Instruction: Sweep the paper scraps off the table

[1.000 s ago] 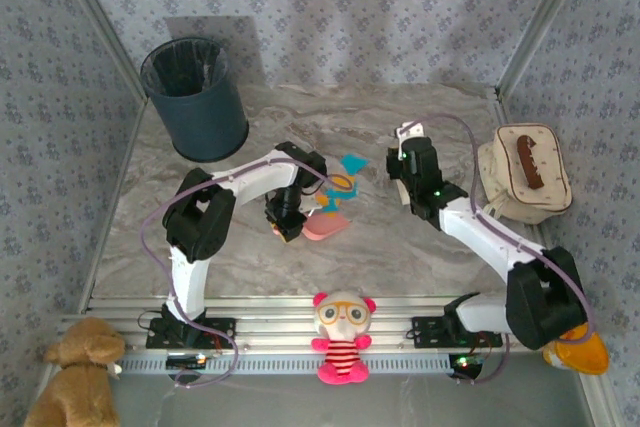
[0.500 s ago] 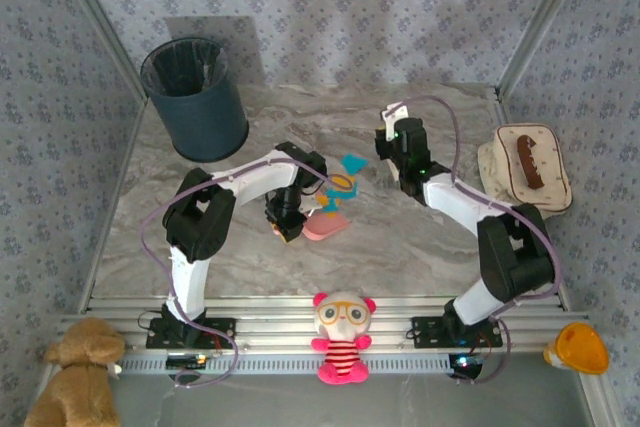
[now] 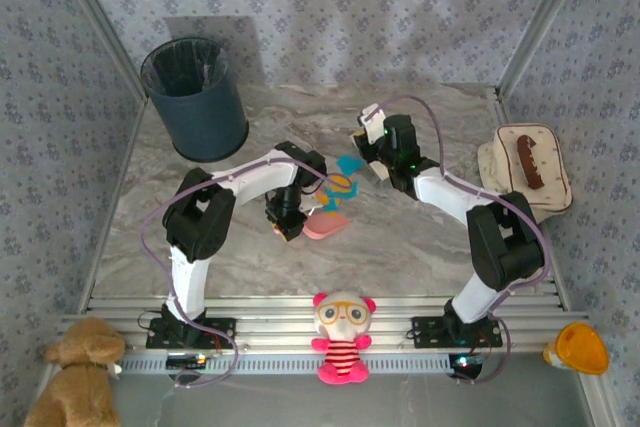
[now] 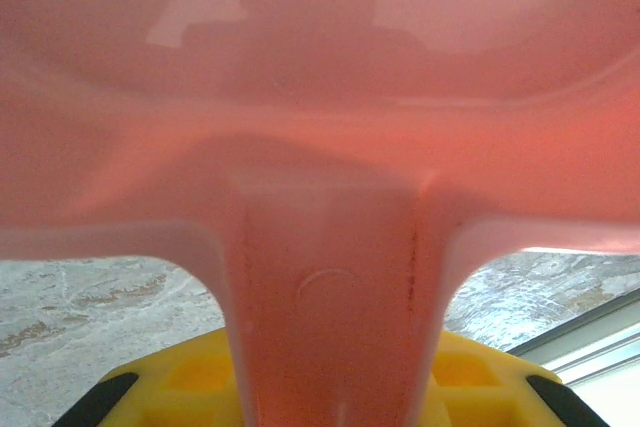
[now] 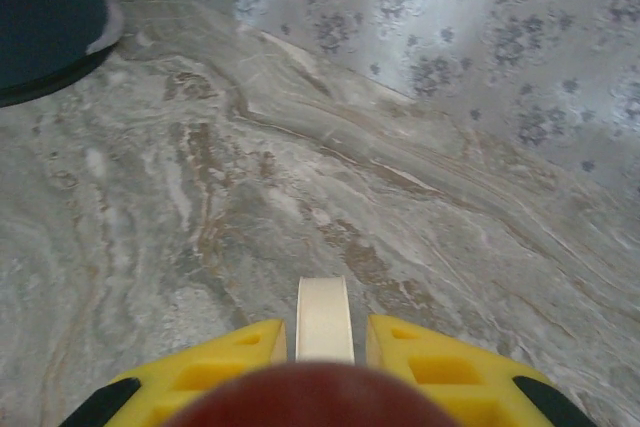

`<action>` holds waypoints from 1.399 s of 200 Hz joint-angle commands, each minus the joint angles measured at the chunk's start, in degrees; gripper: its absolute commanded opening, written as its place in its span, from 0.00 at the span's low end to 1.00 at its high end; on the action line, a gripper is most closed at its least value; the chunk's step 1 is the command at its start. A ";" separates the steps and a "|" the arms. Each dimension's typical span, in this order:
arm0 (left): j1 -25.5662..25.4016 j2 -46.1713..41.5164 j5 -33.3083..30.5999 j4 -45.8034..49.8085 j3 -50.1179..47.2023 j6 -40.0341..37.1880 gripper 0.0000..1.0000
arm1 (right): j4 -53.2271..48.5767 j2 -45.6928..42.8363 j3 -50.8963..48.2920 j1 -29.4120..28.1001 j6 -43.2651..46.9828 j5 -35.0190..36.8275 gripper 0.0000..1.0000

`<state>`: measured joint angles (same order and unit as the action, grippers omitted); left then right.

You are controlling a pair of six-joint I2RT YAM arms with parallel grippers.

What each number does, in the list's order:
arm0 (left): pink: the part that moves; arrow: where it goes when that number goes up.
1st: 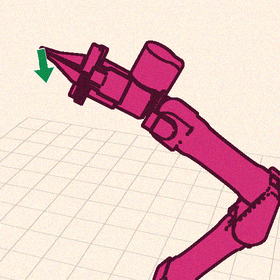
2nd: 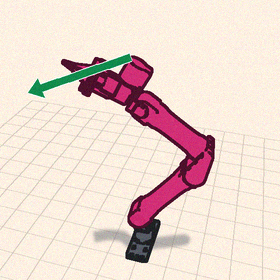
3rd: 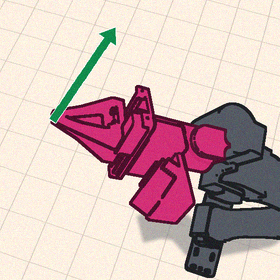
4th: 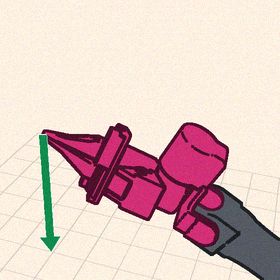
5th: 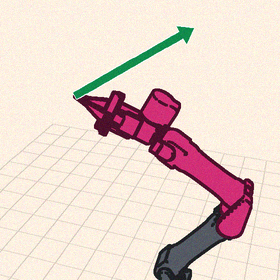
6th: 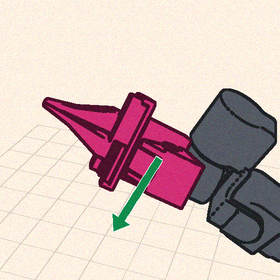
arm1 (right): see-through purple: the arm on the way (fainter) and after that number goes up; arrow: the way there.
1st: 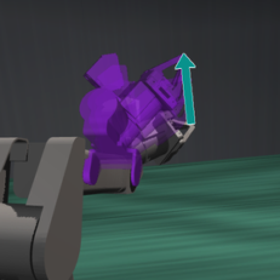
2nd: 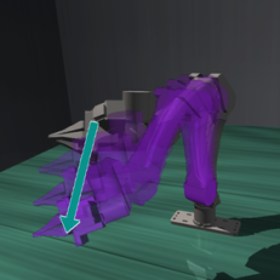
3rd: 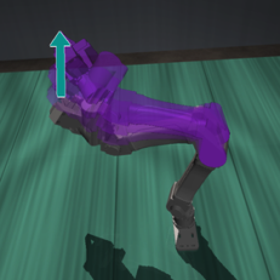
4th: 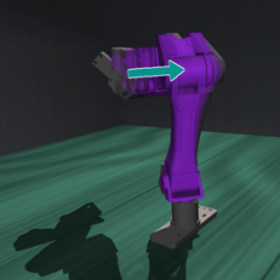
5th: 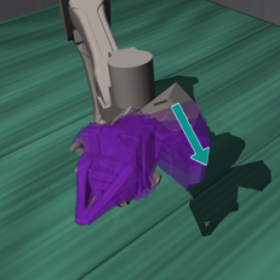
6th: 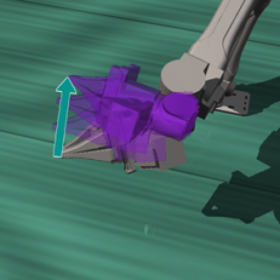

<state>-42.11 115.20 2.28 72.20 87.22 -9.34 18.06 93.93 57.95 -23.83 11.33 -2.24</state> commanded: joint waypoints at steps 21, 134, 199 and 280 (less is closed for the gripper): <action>0.44 0.56 0.70 0.36 0.87 1.34 0.00 | -3.41 -1.19 -0.28 -1.50 3.43 -5.37 0.00; 0.87 0.46 -0.47 -1.26 0.98 3.52 0.00 | -8.56 -7.66 -5.20 -7.18 1.81 -3.59 0.00; 0.80 1.08 -0.26 -1.02 2.11 3.81 0.00 | -8.62 -9.81 -6.72 -9.99 -2.02 -3.77 0.00; -0.51 1.50 0.62 -1.06 2.41 2.14 0.00 | -6.44 -10.63 -7.42 -11.45 -6.78 -6.06 0.00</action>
<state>-41.67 115.61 2.07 70.37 88.05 -6.15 11.38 84.60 51.27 -34.28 7.94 -5.43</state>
